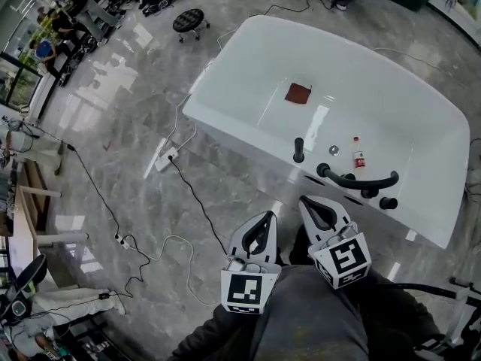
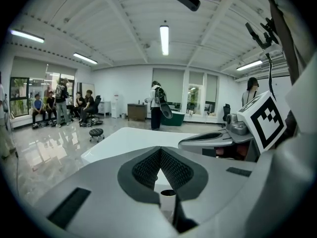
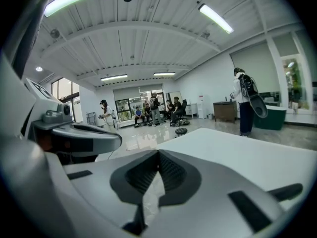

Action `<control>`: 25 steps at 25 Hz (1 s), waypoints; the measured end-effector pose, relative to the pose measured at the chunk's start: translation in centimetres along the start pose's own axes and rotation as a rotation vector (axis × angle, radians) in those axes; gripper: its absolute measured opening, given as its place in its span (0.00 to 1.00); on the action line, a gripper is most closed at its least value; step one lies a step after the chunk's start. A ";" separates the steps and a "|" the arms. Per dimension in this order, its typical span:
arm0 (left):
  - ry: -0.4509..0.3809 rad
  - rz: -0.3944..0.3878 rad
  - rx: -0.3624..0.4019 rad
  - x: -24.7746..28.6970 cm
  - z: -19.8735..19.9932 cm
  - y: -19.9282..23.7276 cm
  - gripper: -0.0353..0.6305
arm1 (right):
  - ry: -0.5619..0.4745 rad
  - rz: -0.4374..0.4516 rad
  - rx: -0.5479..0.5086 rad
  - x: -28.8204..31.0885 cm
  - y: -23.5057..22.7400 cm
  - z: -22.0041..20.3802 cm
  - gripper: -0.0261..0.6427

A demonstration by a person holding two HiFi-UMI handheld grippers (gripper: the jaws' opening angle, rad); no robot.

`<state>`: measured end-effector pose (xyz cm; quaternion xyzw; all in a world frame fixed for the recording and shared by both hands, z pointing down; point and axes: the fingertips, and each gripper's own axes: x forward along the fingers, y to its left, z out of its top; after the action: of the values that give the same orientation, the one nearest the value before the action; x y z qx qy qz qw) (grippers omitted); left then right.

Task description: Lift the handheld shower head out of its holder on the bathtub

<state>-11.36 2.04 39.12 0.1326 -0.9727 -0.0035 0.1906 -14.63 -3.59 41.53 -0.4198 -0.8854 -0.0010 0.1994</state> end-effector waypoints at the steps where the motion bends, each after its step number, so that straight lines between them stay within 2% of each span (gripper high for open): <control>1: -0.002 -0.009 0.003 0.7 0.2 0.4 0.06 | -0.001 -0.014 0.004 0.5 -0.5 0.2 0.05; 6: 0.016 -0.084 0.018 4.8 0.1 2.8 0.06 | -0.014 -0.098 0.036 3.6 -3.1 0.2 0.05; 13: 0.045 -0.220 0.068 9.5 2.7 5.8 0.06 | -0.016 -0.230 0.096 6.8 -5.8 2.0 0.05; 20: 0.080 -0.326 0.094 13.9 3.3 8.7 0.06 | -0.001 -0.343 0.156 10.6 -8.2 2.2 0.05; 25: 0.070 -0.406 0.122 15.9 4.2 10.1 0.06 | -0.032 -0.431 0.162 12.3 -9.3 3.5 0.05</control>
<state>-29.72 7.47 41.73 0.3373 -0.9171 0.0219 0.2111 -29.80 0.08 44.18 -0.2037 -0.9548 0.0345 0.2135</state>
